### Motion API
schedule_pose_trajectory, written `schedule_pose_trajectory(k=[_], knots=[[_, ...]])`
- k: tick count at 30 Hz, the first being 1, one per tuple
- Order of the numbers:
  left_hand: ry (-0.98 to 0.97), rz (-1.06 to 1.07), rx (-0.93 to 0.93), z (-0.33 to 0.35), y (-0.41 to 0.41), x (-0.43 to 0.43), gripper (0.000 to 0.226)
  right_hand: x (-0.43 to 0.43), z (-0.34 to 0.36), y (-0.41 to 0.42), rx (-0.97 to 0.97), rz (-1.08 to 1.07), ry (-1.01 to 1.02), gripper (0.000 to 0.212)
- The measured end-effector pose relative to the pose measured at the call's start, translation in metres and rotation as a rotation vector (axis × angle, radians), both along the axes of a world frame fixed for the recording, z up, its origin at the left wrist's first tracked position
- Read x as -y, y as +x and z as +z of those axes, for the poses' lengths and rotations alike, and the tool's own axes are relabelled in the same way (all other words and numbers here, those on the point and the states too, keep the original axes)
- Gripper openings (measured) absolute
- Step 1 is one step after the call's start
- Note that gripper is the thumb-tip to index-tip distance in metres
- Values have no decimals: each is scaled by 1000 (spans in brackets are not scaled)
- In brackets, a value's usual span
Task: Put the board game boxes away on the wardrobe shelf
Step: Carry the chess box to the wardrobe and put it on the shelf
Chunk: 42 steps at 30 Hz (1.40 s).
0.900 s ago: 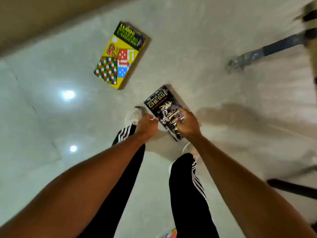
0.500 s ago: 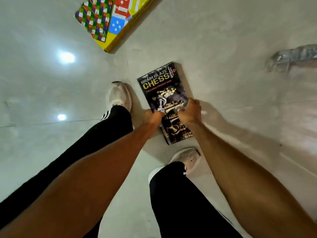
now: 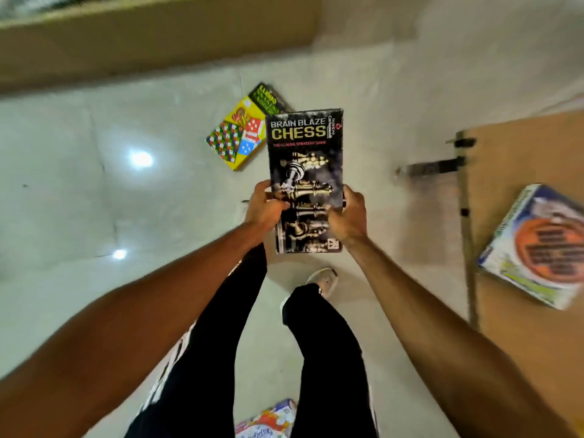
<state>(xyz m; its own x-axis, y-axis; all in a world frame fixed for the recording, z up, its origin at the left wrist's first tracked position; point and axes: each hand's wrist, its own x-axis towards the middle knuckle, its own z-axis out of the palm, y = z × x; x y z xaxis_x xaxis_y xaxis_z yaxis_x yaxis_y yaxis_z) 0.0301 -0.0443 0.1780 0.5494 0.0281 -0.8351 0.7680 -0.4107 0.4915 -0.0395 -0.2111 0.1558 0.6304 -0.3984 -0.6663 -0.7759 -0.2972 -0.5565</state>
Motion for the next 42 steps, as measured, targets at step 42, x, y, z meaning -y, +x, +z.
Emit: schedule_pose_trajectory(k=[42], knots=[[-162,-296,723,369,636,409,74,440,385,622,457,52,-285,58]])
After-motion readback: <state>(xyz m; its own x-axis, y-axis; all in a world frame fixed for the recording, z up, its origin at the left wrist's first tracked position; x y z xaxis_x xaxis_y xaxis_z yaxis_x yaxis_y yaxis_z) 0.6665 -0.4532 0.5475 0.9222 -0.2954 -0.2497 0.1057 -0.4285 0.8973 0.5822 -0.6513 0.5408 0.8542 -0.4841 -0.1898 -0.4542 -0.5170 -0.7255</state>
